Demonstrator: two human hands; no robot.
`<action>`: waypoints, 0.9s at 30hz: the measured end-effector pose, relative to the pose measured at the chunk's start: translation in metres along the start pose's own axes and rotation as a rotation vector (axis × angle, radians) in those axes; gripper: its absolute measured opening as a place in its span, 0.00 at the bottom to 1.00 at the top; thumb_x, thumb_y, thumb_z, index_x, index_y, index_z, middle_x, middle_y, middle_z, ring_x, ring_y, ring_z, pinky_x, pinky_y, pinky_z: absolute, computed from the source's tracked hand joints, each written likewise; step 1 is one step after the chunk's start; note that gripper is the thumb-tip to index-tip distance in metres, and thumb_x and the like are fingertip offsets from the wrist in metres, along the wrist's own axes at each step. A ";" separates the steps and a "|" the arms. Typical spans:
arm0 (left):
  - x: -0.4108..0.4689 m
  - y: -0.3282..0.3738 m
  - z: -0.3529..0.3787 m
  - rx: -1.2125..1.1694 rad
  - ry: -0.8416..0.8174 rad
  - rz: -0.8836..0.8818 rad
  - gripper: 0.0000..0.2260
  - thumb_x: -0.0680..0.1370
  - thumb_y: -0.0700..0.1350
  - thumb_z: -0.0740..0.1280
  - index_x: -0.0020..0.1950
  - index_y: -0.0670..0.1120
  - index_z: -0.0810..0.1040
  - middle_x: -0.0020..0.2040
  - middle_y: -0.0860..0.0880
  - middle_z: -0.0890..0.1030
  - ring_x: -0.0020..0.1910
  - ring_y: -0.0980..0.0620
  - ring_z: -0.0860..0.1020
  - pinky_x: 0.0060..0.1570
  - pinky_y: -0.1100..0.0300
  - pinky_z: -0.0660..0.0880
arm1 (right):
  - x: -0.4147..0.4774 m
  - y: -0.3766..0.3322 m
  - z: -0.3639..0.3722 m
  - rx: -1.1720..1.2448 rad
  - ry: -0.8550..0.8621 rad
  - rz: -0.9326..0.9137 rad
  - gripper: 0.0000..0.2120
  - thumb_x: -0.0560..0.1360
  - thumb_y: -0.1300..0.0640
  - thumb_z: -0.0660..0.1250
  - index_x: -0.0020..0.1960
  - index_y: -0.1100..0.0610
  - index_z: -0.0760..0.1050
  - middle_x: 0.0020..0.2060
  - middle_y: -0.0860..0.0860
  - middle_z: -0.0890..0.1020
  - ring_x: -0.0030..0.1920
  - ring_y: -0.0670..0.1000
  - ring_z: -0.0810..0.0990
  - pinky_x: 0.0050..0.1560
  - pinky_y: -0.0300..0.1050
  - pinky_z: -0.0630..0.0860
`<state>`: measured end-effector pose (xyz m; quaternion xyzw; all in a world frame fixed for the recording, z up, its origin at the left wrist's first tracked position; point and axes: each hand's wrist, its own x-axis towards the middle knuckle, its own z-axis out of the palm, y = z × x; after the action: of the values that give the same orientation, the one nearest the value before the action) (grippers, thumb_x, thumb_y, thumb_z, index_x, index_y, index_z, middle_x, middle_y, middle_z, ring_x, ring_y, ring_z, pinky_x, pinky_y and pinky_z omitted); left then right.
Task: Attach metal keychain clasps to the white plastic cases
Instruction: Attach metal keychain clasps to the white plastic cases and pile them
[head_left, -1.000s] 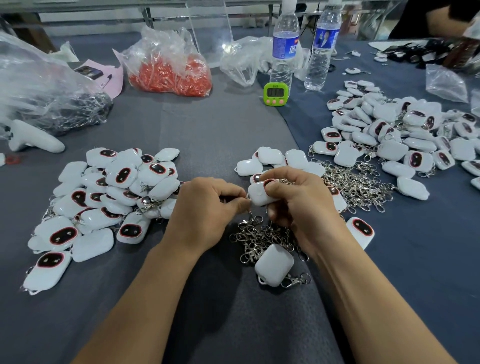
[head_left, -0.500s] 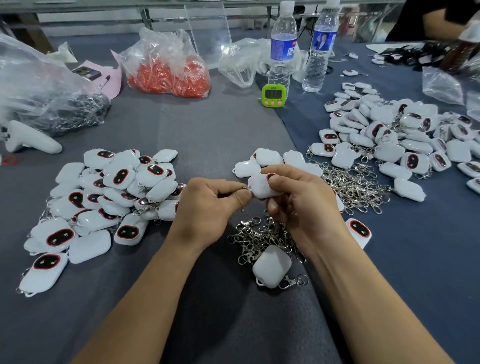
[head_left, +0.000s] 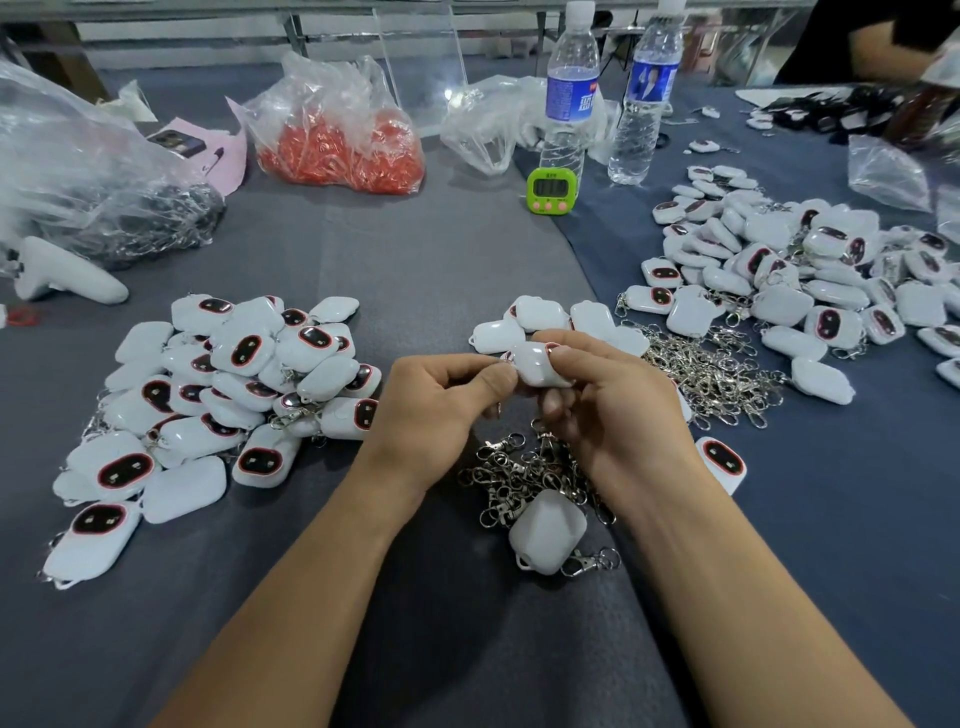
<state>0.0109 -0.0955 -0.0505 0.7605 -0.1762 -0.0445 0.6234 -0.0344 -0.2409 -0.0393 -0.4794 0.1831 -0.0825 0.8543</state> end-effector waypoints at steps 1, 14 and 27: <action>0.000 0.002 0.001 -0.023 -0.019 -0.020 0.10 0.78 0.44 0.73 0.40 0.58 0.88 0.30 0.54 0.79 0.31 0.58 0.72 0.36 0.64 0.70 | 0.000 0.000 0.000 0.038 -0.002 0.028 0.09 0.79 0.68 0.63 0.50 0.62 0.82 0.33 0.58 0.83 0.22 0.46 0.72 0.22 0.34 0.68; -0.005 -0.009 -0.001 0.861 0.089 0.424 0.12 0.76 0.49 0.66 0.36 0.47 0.84 0.30 0.49 0.79 0.34 0.47 0.74 0.39 0.54 0.68 | -0.002 0.017 0.005 -0.680 0.139 -0.412 0.08 0.78 0.63 0.66 0.49 0.53 0.82 0.29 0.49 0.78 0.27 0.47 0.73 0.31 0.42 0.68; -0.004 -0.003 0.001 0.779 0.076 0.355 0.09 0.71 0.47 0.69 0.32 0.46 0.82 0.28 0.48 0.77 0.33 0.46 0.72 0.35 0.56 0.63 | -0.008 0.015 0.008 -0.632 0.133 -0.462 0.09 0.77 0.64 0.66 0.48 0.52 0.82 0.28 0.45 0.78 0.25 0.45 0.72 0.29 0.40 0.69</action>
<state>0.0074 -0.0947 -0.0544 0.8981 -0.2850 0.1613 0.2936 -0.0389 -0.2243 -0.0467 -0.7410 0.1416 -0.2429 0.6098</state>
